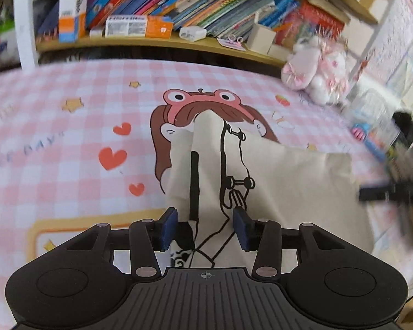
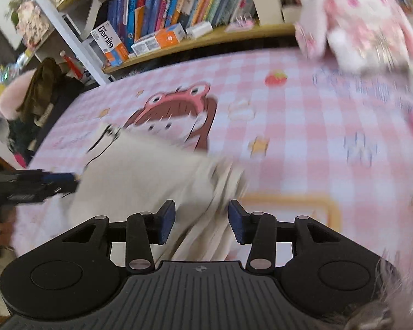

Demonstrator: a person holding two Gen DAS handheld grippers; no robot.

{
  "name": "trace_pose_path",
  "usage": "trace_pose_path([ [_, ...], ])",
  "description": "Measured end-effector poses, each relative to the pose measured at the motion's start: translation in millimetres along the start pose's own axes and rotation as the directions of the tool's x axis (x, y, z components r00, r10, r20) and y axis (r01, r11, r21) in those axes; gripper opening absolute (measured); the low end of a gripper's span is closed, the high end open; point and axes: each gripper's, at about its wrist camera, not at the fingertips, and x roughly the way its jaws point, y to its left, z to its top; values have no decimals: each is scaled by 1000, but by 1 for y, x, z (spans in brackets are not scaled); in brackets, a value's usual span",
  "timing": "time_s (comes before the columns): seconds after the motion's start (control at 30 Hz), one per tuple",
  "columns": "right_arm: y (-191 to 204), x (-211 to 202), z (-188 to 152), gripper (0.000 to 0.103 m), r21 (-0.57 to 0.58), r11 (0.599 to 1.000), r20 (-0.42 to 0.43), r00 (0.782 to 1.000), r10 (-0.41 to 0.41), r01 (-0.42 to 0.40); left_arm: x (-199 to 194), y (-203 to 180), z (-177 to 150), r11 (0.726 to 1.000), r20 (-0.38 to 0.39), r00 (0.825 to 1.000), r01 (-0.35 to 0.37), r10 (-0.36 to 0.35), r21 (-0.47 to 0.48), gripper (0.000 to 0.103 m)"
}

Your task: Fold clothes

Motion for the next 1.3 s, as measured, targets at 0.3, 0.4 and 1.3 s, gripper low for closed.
trace_pose_path([
  [0.3, 16, 7, -34, 11, 252, 963, -15, 995, -95, 96, -35, 28, 0, 964, 151, 977, 177, -149, -198, 2],
  [0.4, 23, 10, -37, 10, 271, 956, 14, 993, -120, 112, -14, 44, -6, 970, 72, 990, 135, -122, -203, 3],
  [1.3, 53, 19, -37, 7, 356, 881, 76, 930, -359, 311, 30, 72, 25, 945, 86, 965, 260, -247, -199, 10],
])
